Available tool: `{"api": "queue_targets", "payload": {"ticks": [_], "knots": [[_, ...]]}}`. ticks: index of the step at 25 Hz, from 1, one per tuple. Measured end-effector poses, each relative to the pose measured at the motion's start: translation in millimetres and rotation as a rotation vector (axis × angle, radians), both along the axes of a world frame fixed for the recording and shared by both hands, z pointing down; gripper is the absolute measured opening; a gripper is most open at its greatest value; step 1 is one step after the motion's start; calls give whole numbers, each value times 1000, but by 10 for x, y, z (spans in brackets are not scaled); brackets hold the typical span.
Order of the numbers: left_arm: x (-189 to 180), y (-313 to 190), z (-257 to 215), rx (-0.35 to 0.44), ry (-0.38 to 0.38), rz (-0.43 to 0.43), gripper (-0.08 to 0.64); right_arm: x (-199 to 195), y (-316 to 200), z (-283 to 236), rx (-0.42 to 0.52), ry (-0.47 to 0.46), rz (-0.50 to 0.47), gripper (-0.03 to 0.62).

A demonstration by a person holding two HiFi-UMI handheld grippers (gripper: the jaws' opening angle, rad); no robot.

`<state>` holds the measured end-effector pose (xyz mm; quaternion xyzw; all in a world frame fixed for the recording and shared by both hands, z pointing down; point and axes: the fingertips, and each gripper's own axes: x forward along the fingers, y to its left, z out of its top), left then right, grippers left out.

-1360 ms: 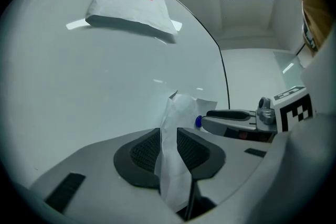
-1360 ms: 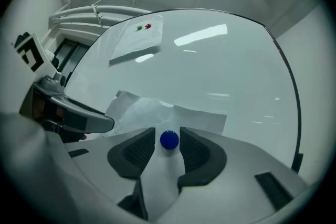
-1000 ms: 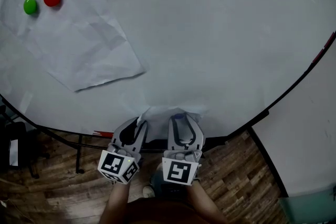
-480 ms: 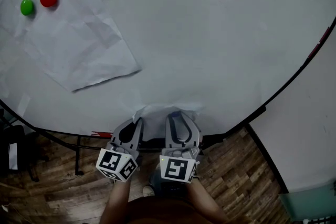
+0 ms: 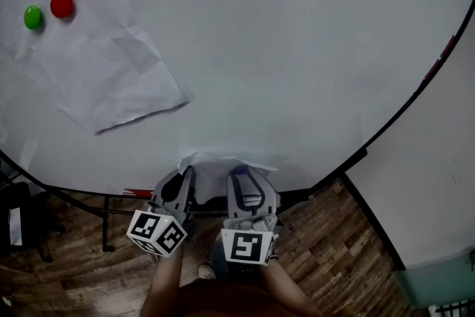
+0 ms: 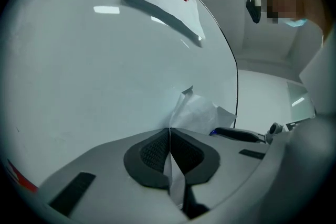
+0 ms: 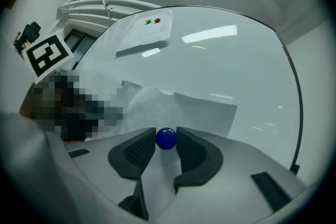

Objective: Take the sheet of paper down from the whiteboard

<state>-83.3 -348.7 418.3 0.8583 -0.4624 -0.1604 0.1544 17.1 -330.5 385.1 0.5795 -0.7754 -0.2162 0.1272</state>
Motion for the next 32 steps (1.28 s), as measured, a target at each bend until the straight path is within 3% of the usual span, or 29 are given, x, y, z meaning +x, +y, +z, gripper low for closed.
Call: {"api": "queue_targets", "payload": {"ticks": [9,25,32], "knots": [[-89,21,-63,-3,27,-30,25,174,-41,-20,14,12,21,135],[-281,190,-91,-5,-23,-76,25,244,35,-33,2,-44,37,135],[-473,264,-154,1,-12,-104,25,243,94,1,-23,-60,42,135]]}}
